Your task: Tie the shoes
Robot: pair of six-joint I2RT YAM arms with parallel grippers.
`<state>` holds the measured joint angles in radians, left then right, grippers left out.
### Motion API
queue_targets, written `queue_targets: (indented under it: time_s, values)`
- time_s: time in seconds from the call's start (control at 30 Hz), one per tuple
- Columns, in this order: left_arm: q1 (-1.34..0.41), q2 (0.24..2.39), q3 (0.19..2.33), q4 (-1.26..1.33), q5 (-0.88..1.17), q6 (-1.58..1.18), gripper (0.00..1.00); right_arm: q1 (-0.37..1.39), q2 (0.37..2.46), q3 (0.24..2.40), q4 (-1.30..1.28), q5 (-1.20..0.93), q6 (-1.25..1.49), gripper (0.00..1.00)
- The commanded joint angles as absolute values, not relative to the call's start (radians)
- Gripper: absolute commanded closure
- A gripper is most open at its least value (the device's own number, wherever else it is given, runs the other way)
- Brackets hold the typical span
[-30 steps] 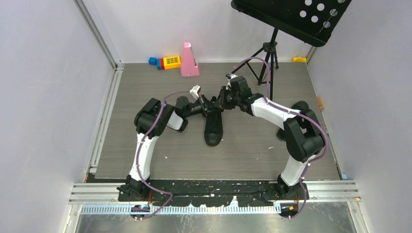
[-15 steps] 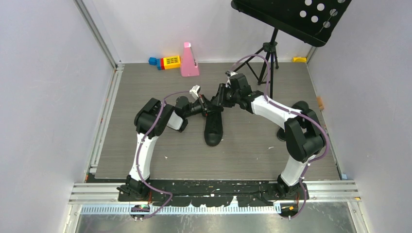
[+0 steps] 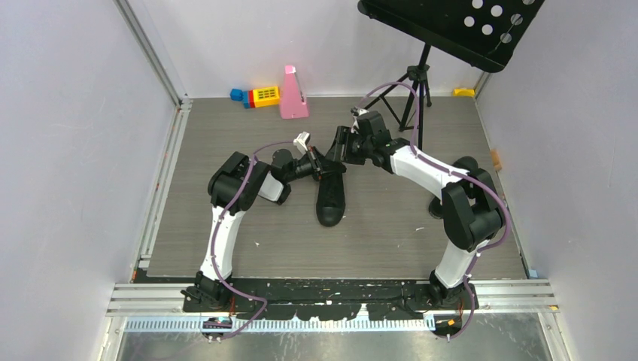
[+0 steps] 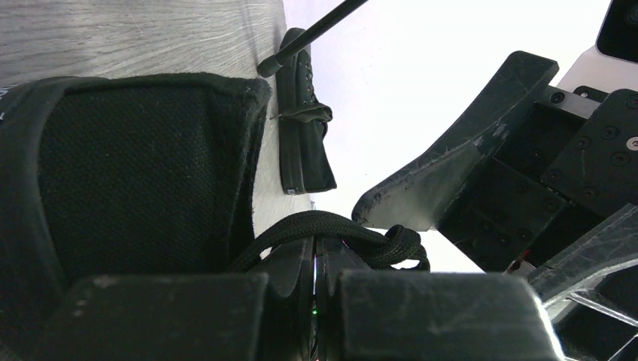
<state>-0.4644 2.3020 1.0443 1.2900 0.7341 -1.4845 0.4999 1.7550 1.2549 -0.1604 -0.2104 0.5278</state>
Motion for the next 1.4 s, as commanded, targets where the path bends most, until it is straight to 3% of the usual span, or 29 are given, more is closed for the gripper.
queue_targets:
  time_s: [0.0, 0.43, 0.67, 0.97, 1.37]
  values:
    - [-0.463, 2.307, 1.051, 1.336, 0.729, -1.466, 1.0, 0.493, 1.751, 1.303, -0.162, -0.202, 0.516, 0.36]
    - [-0.463, 2.307, 1.049, 1.337, 0.729, -1.469, 1.0, 0.405, 1.641, 1.216, -0.135, -0.277, 0.574, 0.32]
    - [-0.463, 2.308, 1.05, 1.34, 0.726, -1.475, 1.0, 0.289, 1.619, 1.06, 0.063, -0.428, 0.755, 0.48]
    - [-0.463, 2.315, 1.054, 1.348, 0.729, -1.486, 1.0, 0.277, 1.673, 0.929, 0.284, -0.529, 0.908, 0.46]
    - [-0.463, 2.321, 1.056, 1.356, 0.727, -1.494, 1.0, 0.278, 1.731, 0.882, 0.375, -0.564, 0.956, 0.53]
